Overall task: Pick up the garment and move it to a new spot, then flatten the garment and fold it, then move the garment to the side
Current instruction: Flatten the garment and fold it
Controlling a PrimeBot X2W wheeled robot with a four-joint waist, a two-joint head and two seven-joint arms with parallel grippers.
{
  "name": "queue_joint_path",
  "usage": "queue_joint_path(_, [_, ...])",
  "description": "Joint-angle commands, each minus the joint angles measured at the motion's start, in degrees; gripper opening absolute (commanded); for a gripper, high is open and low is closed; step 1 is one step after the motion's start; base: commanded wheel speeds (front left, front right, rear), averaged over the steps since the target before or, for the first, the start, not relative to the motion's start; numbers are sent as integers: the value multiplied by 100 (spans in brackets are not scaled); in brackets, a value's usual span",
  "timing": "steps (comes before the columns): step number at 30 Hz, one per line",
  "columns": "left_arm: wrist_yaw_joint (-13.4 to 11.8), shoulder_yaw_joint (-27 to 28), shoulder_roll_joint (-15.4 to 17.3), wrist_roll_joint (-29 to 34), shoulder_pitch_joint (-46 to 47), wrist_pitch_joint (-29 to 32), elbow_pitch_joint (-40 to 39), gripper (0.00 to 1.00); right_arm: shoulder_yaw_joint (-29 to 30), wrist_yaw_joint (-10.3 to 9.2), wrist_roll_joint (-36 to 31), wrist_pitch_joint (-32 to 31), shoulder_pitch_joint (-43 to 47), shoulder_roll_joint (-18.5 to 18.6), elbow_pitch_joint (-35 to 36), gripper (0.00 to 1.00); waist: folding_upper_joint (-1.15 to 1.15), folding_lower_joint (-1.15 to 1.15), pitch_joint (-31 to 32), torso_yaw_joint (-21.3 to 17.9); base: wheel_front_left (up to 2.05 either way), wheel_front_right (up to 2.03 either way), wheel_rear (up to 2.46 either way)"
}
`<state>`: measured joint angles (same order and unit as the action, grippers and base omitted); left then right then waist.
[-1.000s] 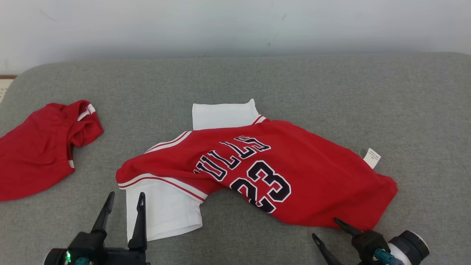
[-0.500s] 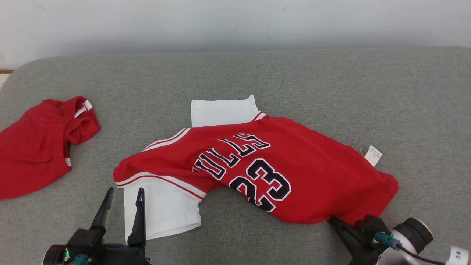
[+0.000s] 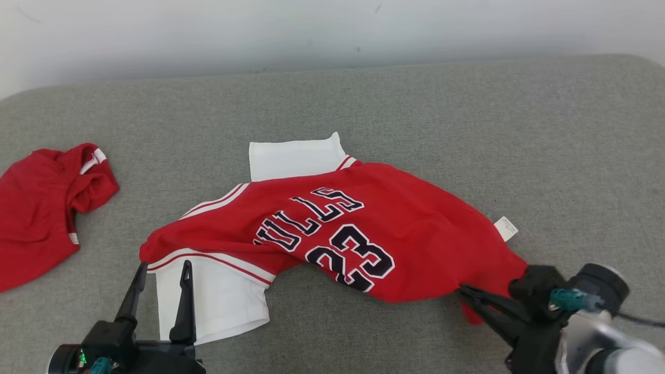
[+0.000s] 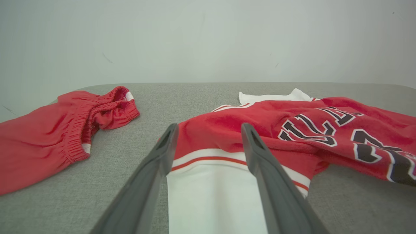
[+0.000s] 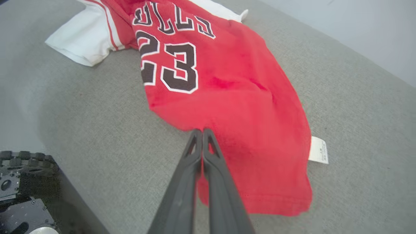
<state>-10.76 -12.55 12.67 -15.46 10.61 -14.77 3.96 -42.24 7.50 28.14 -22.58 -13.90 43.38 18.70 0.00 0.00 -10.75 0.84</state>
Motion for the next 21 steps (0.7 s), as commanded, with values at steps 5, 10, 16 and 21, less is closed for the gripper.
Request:
queue_joint_path(5, [-44, 13, 24, 7, -24, -53, -36, 100, 369, -2, 1200, -742, -62, 238, 820, 0, 0, 0, 0, -36, 0, 0, 0])
queue_joint_path(10, [-13, -18, 14, 7, 29, -46, -9, 100, 1024, -2, 2540, -1252, -148, 52, 1161, 0, 0, 0, 12, 6, 0, 0, 0])
queue_joint_path(16, [27, -113, -46, 32, 124, -45, 28, 100, 1838, -1, 3668, -1367, -551, -196, 109, 0, 0, 0, -25, 146, 0, 0, 0])
queue_joint_path(21, [98, -233, -116, 61, 277, -47, 35, 100, 2027, 0, 3976, -1266, -1086, -265, -1175, 0, 0, 0, -194, 337, 0, 0, 0])
